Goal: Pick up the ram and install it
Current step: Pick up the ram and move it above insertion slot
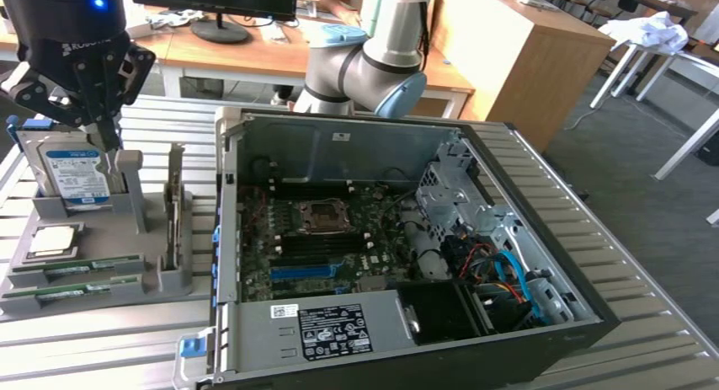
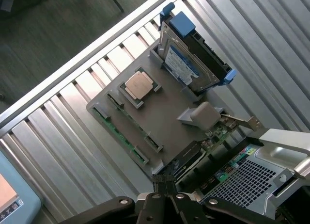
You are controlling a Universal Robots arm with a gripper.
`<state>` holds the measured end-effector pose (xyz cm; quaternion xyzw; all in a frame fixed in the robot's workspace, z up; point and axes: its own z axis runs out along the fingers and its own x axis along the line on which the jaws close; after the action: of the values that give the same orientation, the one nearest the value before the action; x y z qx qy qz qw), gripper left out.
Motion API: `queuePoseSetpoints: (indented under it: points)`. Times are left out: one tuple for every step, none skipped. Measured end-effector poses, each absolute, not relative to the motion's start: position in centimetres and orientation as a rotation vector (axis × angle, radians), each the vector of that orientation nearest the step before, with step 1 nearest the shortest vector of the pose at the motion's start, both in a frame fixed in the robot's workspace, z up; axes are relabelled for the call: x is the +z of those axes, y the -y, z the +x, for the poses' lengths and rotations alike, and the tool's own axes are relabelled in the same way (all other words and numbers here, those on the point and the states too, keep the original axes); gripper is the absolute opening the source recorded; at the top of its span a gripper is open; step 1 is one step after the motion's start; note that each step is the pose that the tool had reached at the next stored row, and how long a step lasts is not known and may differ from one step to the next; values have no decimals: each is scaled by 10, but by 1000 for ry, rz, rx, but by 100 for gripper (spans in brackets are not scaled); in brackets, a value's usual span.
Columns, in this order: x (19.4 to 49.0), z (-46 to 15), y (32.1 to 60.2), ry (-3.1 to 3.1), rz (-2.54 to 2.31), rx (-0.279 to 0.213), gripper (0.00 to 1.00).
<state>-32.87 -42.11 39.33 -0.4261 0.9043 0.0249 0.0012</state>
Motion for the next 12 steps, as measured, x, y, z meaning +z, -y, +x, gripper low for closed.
queuePoseSetpoints:
  points:
    - [393, -329, 421, -2836, -1344, 78, 10]
    - [393, -329, 421, -2834, -1349, 78, 10]
    - [393, -329, 421, -2831, -1355, 78, 10]
    - [393, -329, 421, -2828, -1361, 78, 10]
    - [393, -329, 421, -2826, -1366, 78, 10]
    - [393, -329, 421, -2823, -1372, 78, 10]
    - [393, -329, 421, -2820, -1378, 78, 10]
    - [393, -329, 421, -2817, -1384, 78, 10]
    - [393, -329, 421, -2814, -1390, 78, 10]
    - [393, -329, 421, -2811, -1397, 78, 10]
    - [393, -329, 421, -2809, -1403, 78, 10]
    - [393, -329, 421, -2806, -1408, 78, 10]
